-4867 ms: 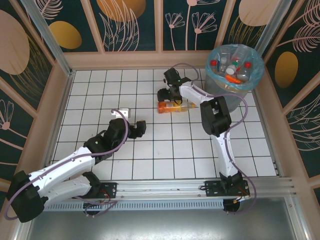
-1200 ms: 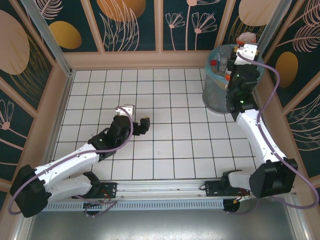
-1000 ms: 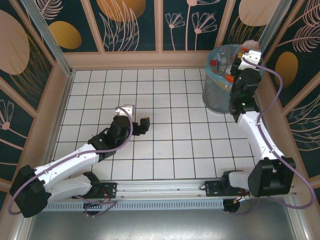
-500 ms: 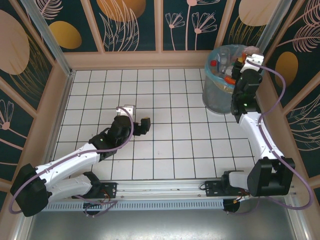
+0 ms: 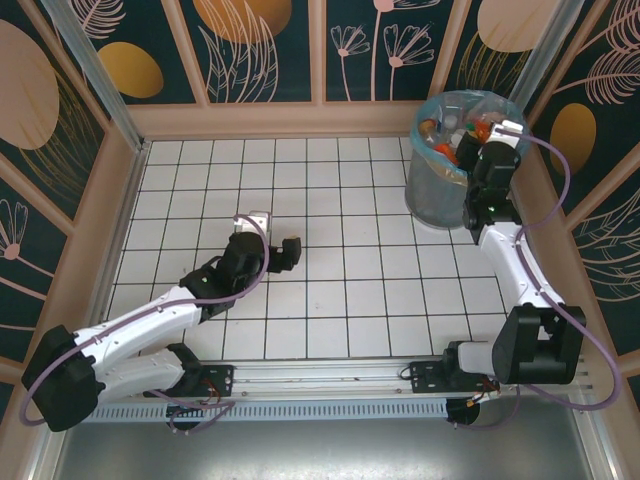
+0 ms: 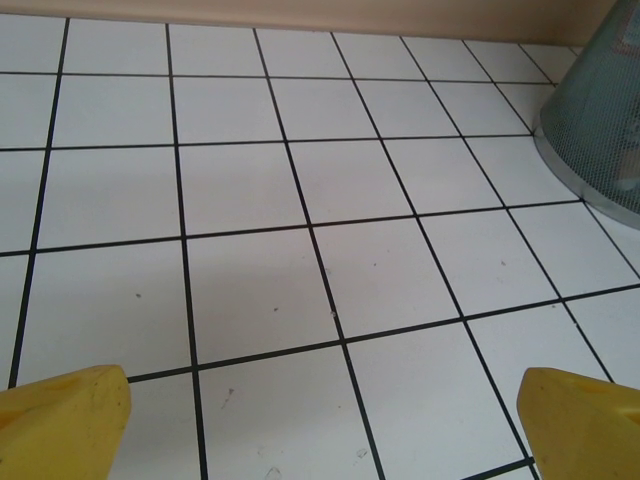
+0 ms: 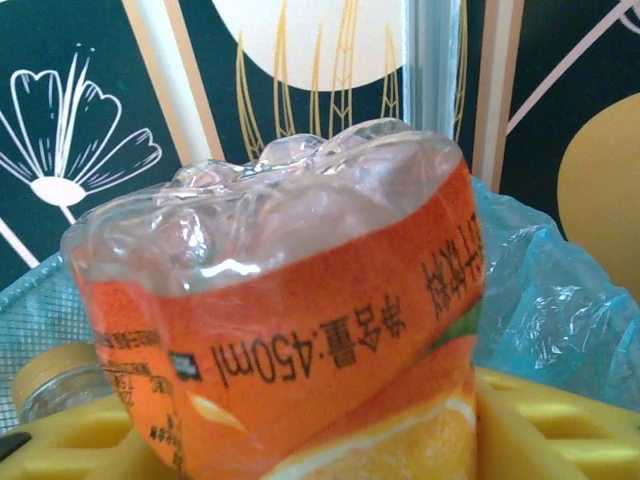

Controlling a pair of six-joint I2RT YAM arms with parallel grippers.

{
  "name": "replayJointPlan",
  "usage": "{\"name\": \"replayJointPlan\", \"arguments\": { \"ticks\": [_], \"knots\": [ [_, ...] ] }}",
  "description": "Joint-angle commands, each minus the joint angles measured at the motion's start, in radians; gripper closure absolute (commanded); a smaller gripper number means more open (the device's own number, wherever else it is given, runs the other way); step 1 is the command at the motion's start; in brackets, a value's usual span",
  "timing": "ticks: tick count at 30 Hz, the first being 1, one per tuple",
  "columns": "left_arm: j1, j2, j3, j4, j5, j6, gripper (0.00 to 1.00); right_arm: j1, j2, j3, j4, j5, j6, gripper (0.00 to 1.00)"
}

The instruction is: Put the plastic bottles in the bin

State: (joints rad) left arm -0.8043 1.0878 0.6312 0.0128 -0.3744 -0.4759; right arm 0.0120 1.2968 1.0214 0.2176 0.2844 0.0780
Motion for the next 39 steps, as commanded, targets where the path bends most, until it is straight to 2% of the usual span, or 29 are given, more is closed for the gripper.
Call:
{"name": "replayJointPlan", "arguments": {
  "ticks": [1,5,10,12,15,19,26,34,39],
  "knots": [
    [-0.003,0.021,0.021,0.028,0.009,0.008,0.01,0.003,-0.035,0.061,-0.097,-0.048,0.053,0.25],
    [-0.003,0.037,0.030,0.037,0.022,0.002,0.01,0.019,-0.057,0.189,-0.188,0.026,0.084,0.19],
    [-0.002,0.044,0.034,0.041,0.024,-0.007,0.01,0.033,-0.028,0.389,-0.317,0.100,0.100,0.20],
    [-0.001,0.044,0.033,0.042,0.023,-0.009,0.01,0.040,-0.005,0.445,-0.345,0.106,0.093,0.27],
    [-0.002,0.046,0.030,0.046,0.020,-0.010,0.01,0.046,0.052,0.501,-0.390,0.103,0.087,0.44],
    [-0.002,0.051,0.033,0.044,0.028,-0.009,0.02,0.043,0.157,0.567,-0.512,0.098,0.113,0.50],
    [-0.002,0.030,0.018,0.029,0.024,-0.016,0.01,0.017,0.266,0.550,-0.660,0.066,0.185,0.54],
    [-0.002,0.025,-0.002,0.034,0.026,-0.024,0.01,-0.018,0.206,0.382,-0.660,-0.053,0.236,0.59],
    [-0.002,0.043,0.019,0.034,0.027,-0.006,0.01,-0.023,0.206,0.422,-0.682,-0.092,0.230,0.57]
  ]
}}
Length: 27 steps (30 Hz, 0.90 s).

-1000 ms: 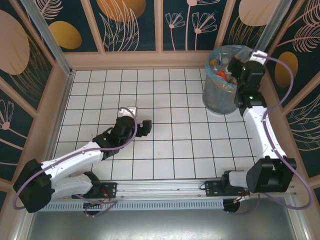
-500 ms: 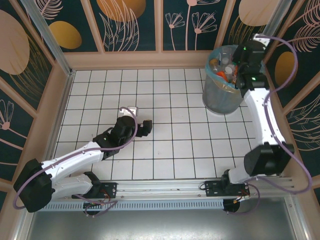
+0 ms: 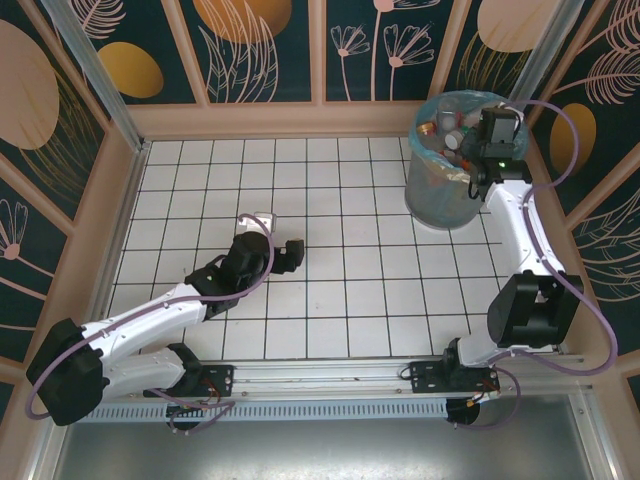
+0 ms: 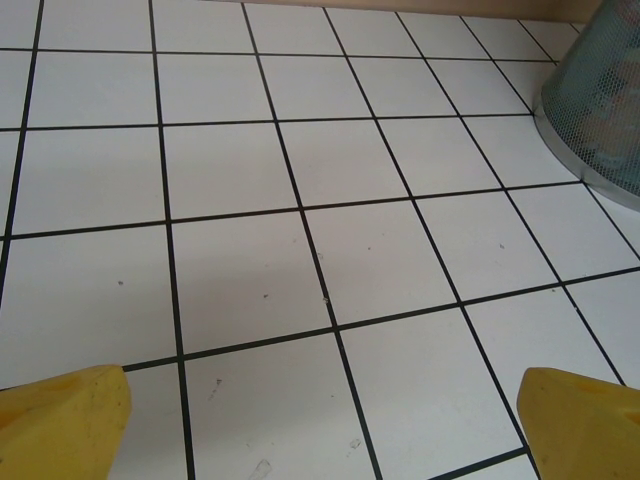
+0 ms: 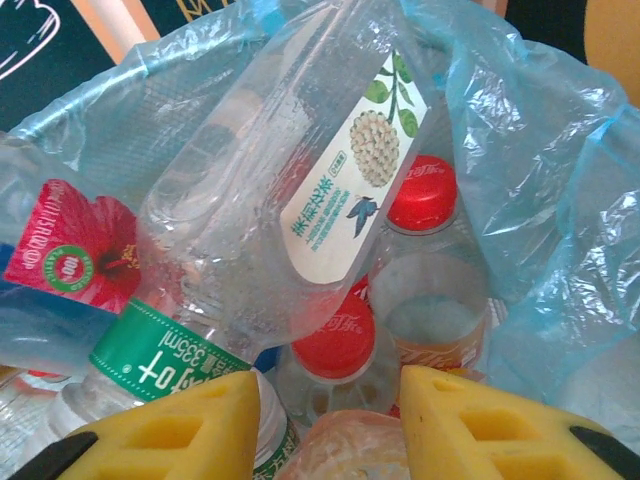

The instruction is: Put the plastic bottles in the bin

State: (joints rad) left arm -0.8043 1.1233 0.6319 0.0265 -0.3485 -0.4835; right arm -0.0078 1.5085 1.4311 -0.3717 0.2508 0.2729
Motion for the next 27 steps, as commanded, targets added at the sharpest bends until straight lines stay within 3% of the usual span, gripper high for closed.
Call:
{"name": "replayJointPlan", "arguments": {
  "ticks": [1,7,11,14,20,27],
  "knots": [
    [-0.002,0.010,0.026,0.018,-0.001,0.010,0.01,-0.002,-0.004,0.038,-0.102,-0.062,0.034,0.55],
    [0.000,0.034,0.126,0.002,-0.058,0.099,0.01,0.084,-0.027,0.302,-0.178,0.061,-0.001,0.38],
    [0.009,0.051,0.180,0.050,-0.116,0.162,0.01,0.206,-0.140,0.281,-0.120,0.183,-0.037,0.35],
    [0.068,0.056,0.180,0.126,-0.130,0.187,0.01,0.283,-0.296,0.064,0.020,0.200,-0.066,0.36],
    [0.308,0.035,0.086,0.294,-0.153,0.162,0.01,0.356,-0.644,-0.562,0.356,0.085,-0.103,0.40],
    [0.478,-0.056,-0.151,0.538,-0.339,0.226,0.01,0.383,-0.799,-0.962,0.581,-0.033,-0.196,0.39]
  ]
}}
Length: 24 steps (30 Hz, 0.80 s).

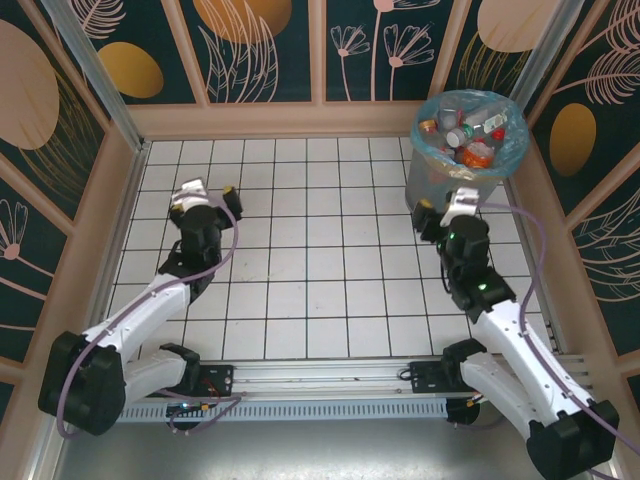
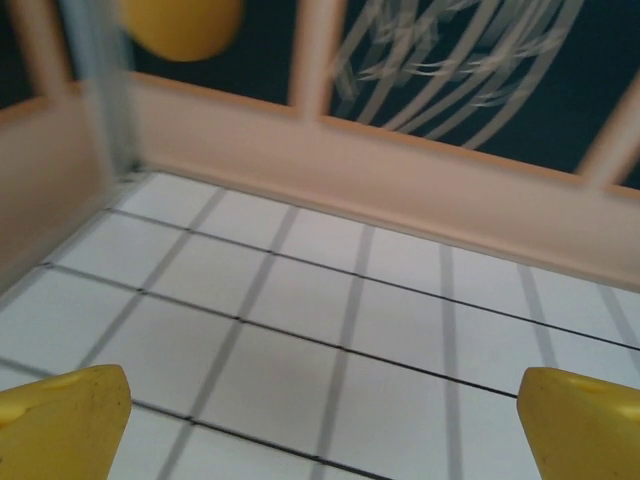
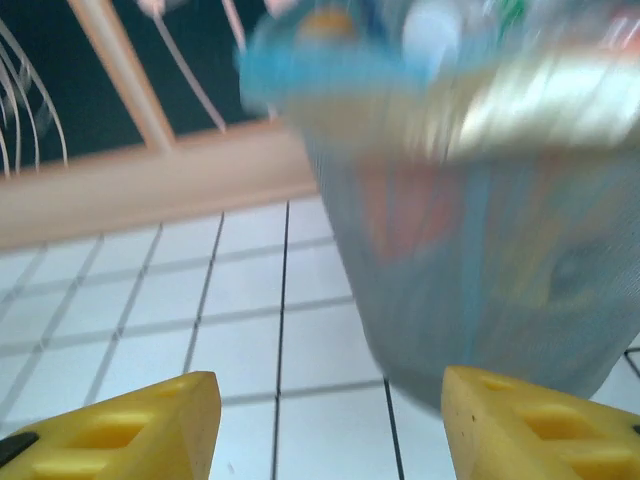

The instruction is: Put the plastic bottles in the bin

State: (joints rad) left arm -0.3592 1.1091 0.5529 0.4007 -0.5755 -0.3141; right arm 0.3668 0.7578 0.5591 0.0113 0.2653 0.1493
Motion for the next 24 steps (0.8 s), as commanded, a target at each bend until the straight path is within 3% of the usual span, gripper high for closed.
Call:
{"name": "replayJointPlan", "arguments": {
  "ticks": [1,4,8,14,16,20,24],
  "knots": [
    [0.053,-0.050,-0.101,0.188,-0.123,0.073,0.01,0.008,-0.053,-0.118,0.227,-0.036,-0.092,0.39],
    [0.133,-0.050,-0.179,0.248,-0.111,0.110,0.01,0.007,-0.049,-0.255,0.395,0.026,-0.173,0.37],
    [0.253,0.050,-0.212,0.286,0.005,0.118,0.01,-0.015,0.049,-0.431,0.742,0.067,-0.264,0.36],
    [0.316,0.225,-0.276,0.552,0.214,0.157,0.02,-0.110,0.308,-0.531,1.111,-0.060,-0.253,0.35],
    [0.322,0.248,-0.254,0.550,0.270,0.186,0.01,-0.167,0.397,-0.559,1.256,-0.147,-0.237,0.35],
    [0.374,0.308,-0.306,0.769,0.467,0.210,0.01,-0.268,0.529,-0.564,1.448,-0.245,-0.246,0.35],
    [0.391,0.414,-0.340,0.927,0.511,0.200,0.01,-0.377,0.744,-0.560,1.655,-0.379,-0.194,0.33]
  ]
}}
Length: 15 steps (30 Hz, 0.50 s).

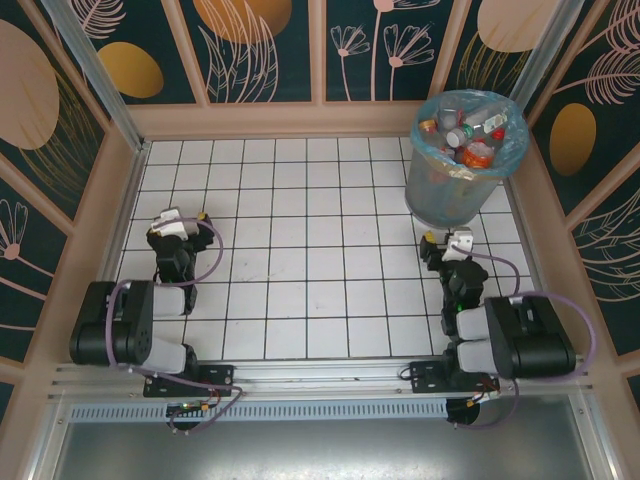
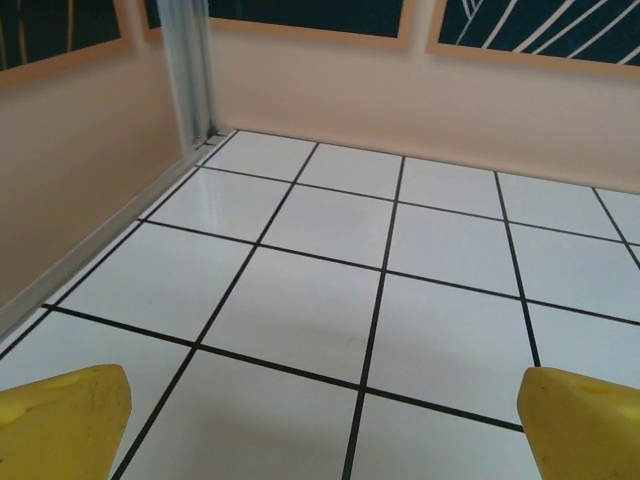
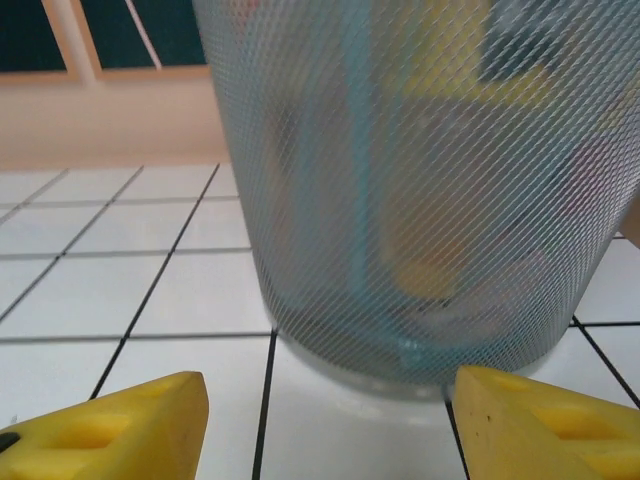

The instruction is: Put the plastic bottles in the bin

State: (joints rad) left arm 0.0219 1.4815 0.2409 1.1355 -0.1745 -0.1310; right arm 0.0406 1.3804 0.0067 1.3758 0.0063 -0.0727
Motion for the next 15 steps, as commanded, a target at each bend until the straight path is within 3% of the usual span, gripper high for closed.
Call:
{"name": "replayJointPlan", "arguments": {
  "ticks": [1,3,5,6,7,15],
  "knots": [
    [0.010,0.030,-0.023,0.159,0.105,0.021,0.01,-0.061,0.206,-0.005,0.364,-0.089,0.044,0.32],
    [0.010,0.034,-0.019,0.160,0.103,0.023,0.01,-0.045,0.182,0.058,0.242,0.002,0.065,0.28],
    [0.010,0.035,-0.019,0.162,0.102,0.024,0.01,-0.048,0.189,0.114,0.146,0.212,0.141,0.25],
    [0.009,0.033,-0.020,0.159,0.103,0.024,0.01,-0.068,0.172,0.123,0.099,0.179,0.156,0.21],
    [0.009,0.035,-0.020,0.164,0.103,0.024,0.01,-0.066,0.170,0.125,0.087,0.182,0.154,0.01],
    [0.009,0.034,-0.019,0.161,0.102,0.025,0.01,-0.064,0.177,0.135,0.084,0.177,0.146,0.01]
  ]
}}
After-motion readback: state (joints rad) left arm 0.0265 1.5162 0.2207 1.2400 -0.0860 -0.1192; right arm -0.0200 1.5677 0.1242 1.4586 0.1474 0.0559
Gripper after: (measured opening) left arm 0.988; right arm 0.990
